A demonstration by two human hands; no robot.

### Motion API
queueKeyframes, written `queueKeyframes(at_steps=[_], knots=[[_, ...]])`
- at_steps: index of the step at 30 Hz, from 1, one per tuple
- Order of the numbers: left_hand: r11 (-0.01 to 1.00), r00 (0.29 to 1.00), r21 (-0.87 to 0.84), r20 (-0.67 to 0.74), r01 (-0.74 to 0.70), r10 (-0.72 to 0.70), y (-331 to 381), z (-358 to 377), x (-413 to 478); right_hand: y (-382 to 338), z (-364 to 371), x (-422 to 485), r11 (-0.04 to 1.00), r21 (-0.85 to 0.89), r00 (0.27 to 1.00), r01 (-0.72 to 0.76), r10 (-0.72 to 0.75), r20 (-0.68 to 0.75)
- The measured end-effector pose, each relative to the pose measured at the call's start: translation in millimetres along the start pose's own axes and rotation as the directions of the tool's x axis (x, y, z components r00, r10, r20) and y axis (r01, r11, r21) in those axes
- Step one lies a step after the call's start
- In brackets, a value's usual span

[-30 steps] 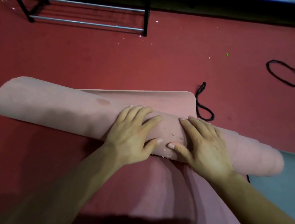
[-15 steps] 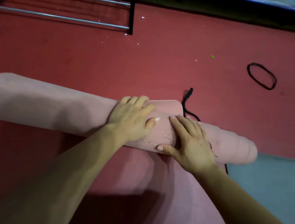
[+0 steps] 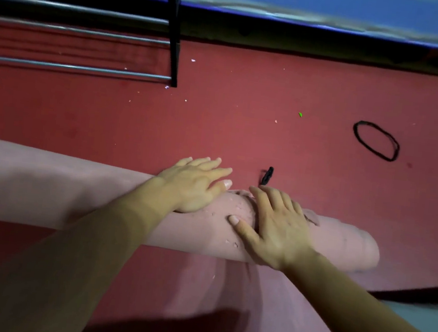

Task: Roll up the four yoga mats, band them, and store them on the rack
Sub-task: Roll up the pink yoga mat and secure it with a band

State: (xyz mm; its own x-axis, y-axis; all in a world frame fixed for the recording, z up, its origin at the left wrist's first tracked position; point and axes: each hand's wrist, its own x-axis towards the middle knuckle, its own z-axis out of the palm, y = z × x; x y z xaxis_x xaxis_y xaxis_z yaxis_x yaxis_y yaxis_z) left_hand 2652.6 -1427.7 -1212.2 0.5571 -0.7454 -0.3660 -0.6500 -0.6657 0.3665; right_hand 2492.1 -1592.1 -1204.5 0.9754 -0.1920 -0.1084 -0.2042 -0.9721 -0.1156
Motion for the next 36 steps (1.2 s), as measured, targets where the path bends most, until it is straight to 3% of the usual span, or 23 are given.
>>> queueKeyframes(at_steps=[3,7,9,11,13,15,17,22,26,30,34,36], knots=[[0.999,0.998,-0.033,0.06,-0.025,0.027,-2,-3,6,-1,0,2,1.0,0.017,1.0,-0.019,0.019,0.002],[0.998,0.993,0.027,-0.101,-0.054,0.056,5,-3,15,0,1,8,1.0,0.002,1.0,-0.023,0.023,0.009],[0.998,0.986,-0.059,-0.166,-0.02,0.01,17,1,15,0,-1,11,0.998,-0.007,0.998,-0.055,0.055,-0.011],[0.985,0.996,-0.171,-0.084,0.019,-0.034,25,5,16,-2,-2,10,0.995,-0.01,0.994,-0.097,0.097,-0.042],[0.985,0.999,-0.167,0.009,0.043,-0.042,27,6,21,-3,0,7,0.991,0.006,0.988,-0.13,0.13,-0.079],[0.991,1.0,-0.13,-0.002,0.006,-0.006,28,2,29,1,0,7,0.987,0.031,0.983,-0.156,0.158,-0.096],[0.997,0.995,-0.073,-0.1,-0.011,0.003,34,-1,37,8,-3,9,0.986,0.031,0.979,-0.166,0.169,-0.113],[0.957,0.968,-0.224,-0.122,0.187,-0.218,56,2,47,22,-4,17,0.969,0.104,0.969,-0.224,0.233,-0.084],[0.985,0.981,-0.165,-0.178,0.043,-0.073,53,9,45,26,2,19,0.974,0.137,0.972,-0.182,0.199,-0.123],[0.995,0.978,-0.082,-0.203,-0.055,0.037,52,4,55,36,-3,36,0.958,0.18,0.974,-0.223,0.224,0.015],[0.999,0.979,-0.044,-0.202,0.002,-0.011,53,-1,74,61,-14,66,0.913,0.308,0.963,-0.269,0.253,0.092],[0.999,0.979,-0.009,-0.201,0.034,-0.036,52,-3,82,68,-17,79,0.918,0.28,0.958,-0.28,0.249,0.143]])
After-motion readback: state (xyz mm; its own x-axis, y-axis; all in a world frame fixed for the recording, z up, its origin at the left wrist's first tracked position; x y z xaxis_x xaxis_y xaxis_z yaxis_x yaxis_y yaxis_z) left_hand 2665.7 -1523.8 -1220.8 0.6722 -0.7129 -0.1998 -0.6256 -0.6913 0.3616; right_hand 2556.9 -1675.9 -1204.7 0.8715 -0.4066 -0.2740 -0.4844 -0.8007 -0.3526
